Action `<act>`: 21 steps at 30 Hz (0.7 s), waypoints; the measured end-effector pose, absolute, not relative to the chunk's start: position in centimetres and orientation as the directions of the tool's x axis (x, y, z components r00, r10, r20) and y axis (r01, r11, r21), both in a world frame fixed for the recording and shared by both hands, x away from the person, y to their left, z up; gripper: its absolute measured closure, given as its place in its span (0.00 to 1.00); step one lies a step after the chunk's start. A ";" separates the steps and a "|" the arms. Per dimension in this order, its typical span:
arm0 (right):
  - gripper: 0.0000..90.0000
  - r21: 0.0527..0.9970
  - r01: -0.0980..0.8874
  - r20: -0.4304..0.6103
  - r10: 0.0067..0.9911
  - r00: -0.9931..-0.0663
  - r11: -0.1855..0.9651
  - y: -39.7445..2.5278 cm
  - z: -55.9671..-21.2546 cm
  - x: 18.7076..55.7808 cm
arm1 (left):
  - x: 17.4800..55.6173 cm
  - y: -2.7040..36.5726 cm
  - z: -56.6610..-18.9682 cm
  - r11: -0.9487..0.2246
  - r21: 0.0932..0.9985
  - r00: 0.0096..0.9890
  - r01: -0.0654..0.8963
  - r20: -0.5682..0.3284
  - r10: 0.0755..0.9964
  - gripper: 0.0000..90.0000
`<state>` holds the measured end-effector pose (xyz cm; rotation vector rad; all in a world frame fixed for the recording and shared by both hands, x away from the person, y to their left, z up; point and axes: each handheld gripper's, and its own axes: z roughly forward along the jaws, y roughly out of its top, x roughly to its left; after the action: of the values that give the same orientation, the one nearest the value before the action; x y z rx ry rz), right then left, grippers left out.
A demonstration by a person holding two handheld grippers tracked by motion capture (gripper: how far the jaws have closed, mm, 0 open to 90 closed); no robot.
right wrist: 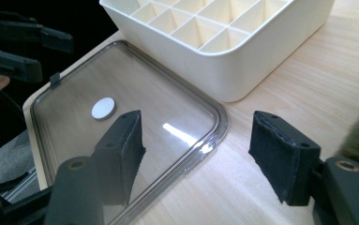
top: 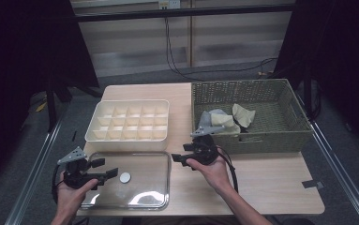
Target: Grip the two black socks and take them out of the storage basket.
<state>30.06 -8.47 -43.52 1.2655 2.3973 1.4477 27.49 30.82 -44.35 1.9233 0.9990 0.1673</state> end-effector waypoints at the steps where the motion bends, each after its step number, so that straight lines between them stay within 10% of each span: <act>1: 0.39 0.766 0.604 0.329 0.674 -0.662 0.220 -8.6 -43.4 30.0 | 27.4 30.6 -44.3 -0.241 0.783 0.662 0.573 -0.269 0.700 0.22; 21: 0.45 0.804 0.571 0.296 0.724 -0.623 0.164 -14.7 -38.6 30.6 | 28.4 25.3 -43.5 -0.318 0.778 0.713 0.541 -0.224 0.664 0.18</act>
<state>30.62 -14.72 -38.57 1.2778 2.2715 1.4542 28.40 25.34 -43.51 2.0008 0.9210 0.1688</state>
